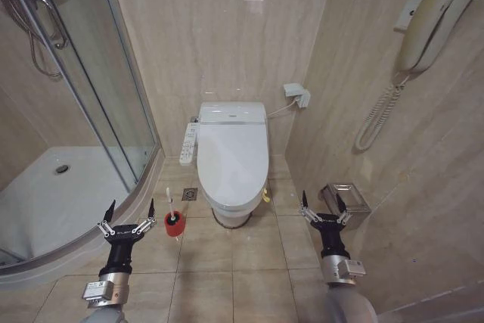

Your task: Open the toilet lid, clean the toilet bowl with a toilet brush, close the toilet lid, and flush.

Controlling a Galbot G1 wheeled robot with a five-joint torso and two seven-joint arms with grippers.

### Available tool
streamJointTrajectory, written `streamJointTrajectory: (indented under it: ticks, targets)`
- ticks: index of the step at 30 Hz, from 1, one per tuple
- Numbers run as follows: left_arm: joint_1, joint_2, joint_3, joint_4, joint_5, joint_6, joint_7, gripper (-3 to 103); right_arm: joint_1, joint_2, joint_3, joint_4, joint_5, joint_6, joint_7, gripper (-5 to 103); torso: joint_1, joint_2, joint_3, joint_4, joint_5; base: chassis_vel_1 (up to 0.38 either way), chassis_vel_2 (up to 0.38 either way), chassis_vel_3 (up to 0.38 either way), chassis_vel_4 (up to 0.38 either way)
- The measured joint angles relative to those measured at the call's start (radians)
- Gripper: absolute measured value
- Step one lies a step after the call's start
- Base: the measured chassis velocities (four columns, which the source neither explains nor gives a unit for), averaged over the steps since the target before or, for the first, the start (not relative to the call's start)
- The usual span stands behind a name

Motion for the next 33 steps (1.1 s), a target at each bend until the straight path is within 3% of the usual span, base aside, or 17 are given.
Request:
streamJointTrajectory:
  ticks: [33]
  targets:
    - [0.000,0.000,0.000,0.000,0.000,0.000,0.000,100,-0.001,0.000,0.000,0.000,0.000,0.000,0.000,100,-0.001,0.000,0.000,-0.0002,0.0001,0.034,-0.031,-0.038,0.037]
